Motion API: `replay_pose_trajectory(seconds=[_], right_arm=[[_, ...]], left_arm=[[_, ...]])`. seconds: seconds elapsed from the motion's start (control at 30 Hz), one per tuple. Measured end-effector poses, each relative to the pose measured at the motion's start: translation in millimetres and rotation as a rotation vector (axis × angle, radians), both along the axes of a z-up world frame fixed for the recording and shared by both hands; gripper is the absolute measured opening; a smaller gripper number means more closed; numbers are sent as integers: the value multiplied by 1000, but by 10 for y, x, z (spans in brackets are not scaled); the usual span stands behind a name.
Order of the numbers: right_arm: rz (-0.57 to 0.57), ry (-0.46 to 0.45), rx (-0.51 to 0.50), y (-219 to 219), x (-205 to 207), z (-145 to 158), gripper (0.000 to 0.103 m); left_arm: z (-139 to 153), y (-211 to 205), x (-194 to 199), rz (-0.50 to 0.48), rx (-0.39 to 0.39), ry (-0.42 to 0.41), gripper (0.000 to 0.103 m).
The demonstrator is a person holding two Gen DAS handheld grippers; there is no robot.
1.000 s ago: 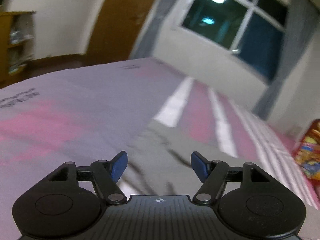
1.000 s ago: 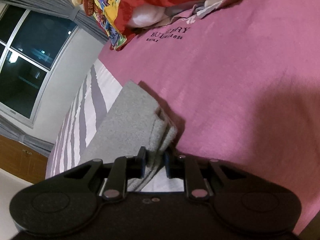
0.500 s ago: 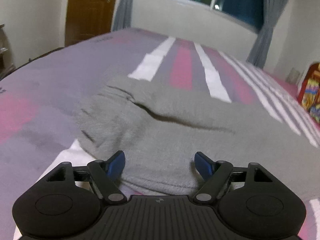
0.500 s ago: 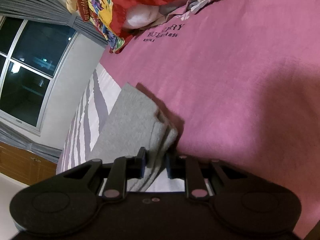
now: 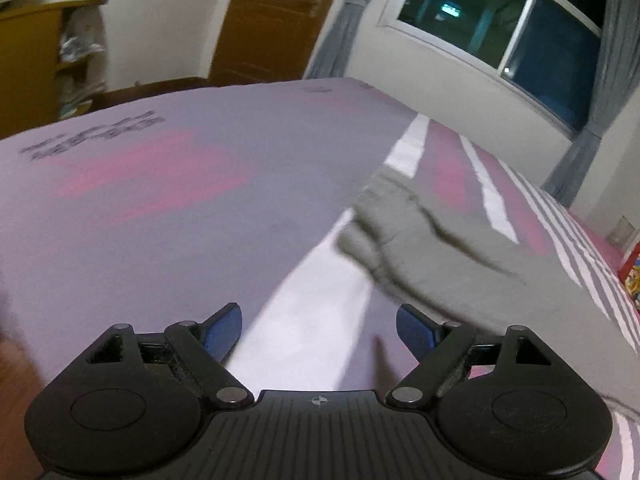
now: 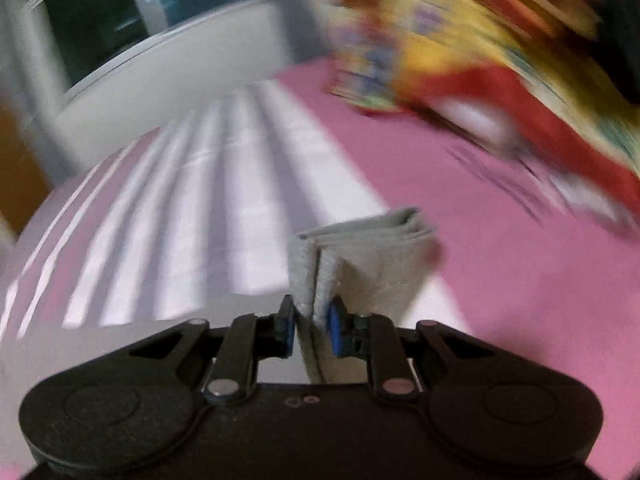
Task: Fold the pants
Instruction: 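Release the left gripper while the right gripper drags the sweatpants along the bed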
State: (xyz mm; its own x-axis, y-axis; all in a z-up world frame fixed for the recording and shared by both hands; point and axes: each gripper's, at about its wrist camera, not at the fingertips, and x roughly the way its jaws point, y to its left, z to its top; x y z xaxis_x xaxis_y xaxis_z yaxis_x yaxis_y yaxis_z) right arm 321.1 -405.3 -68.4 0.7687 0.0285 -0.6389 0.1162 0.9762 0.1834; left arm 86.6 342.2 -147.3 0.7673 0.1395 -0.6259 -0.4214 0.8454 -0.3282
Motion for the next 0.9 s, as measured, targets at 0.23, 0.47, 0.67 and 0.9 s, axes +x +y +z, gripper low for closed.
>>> replay_pose_trajectory(seconds=[0.23, 0.47, 0.67, 0.9], right_arm=[[407, -45, -46, 1751, 267, 69, 16], [802, -124, -267, 2825, -207, -227, 16], [980, -167, -524, 3085, -566, -395, 16], [1039, -63, -477, 3149, -670, -481, 31]], left_arm=[[-72, 210, -266, 35, -13, -5, 84], [-143, 361, -574, 76, -14, 10, 84], [-330, 379, -786, 93, -35, 44, 84], [-323, 224, -719, 52, -41, 40, 84]])
